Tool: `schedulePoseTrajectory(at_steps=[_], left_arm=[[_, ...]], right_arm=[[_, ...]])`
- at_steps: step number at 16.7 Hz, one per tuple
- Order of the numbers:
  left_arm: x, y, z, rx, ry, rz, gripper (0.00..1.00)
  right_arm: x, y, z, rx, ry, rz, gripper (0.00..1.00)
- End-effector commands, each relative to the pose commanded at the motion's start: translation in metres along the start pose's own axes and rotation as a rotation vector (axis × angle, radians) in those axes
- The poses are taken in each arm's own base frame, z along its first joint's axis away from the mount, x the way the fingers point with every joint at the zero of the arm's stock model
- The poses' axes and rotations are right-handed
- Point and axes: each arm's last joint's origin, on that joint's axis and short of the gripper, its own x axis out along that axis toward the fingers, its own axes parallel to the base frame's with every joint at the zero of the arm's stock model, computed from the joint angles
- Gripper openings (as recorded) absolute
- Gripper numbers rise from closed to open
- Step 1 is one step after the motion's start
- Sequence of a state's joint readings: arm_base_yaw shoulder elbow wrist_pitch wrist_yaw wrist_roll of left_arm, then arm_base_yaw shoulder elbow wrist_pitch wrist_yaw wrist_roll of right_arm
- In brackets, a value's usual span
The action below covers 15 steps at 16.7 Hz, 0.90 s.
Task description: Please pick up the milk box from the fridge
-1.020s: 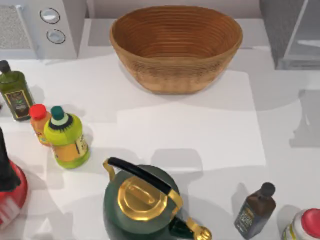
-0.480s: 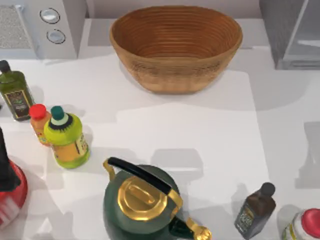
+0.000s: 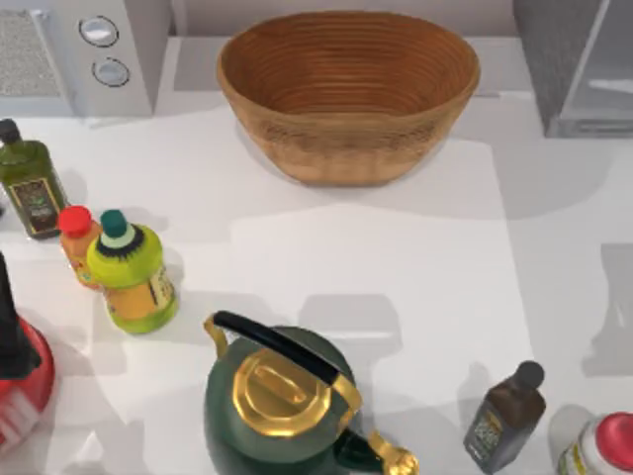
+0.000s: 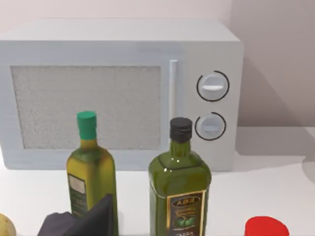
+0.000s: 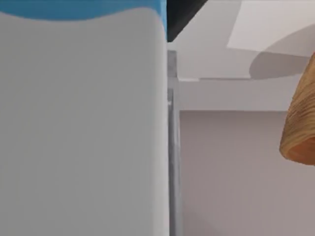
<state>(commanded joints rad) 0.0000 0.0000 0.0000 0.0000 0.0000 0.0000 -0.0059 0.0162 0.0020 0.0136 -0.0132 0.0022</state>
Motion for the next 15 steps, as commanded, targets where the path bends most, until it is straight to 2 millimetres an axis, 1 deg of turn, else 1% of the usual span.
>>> schedulePoseTrajectory(at_steps=[4, 8, 11, 15], left_arm=[[0.000, 0.000, 0.000, 0.000, 0.000, 0.000, 1.00], [0.000, 0.000, 0.000, 0.000, 0.000, 0.000, 1.00], [0.000, 0.000, 0.000, 0.000, 0.000, 0.000, 1.00], [0.000, 0.000, 0.000, 0.000, 0.000, 0.000, 1.00]], right_arm=[[0.009, 0.000, 0.003, 0.002, -0.002, 0.097, 0.00], [0.027, 0.000, 0.004, 0.001, -0.004, 0.253, 0.00], [0.043, -0.001, -0.001, 0.000, -0.004, 0.375, 0.00], [0.059, -0.004, -0.013, -0.001, -0.005, 0.533, 0.00]])
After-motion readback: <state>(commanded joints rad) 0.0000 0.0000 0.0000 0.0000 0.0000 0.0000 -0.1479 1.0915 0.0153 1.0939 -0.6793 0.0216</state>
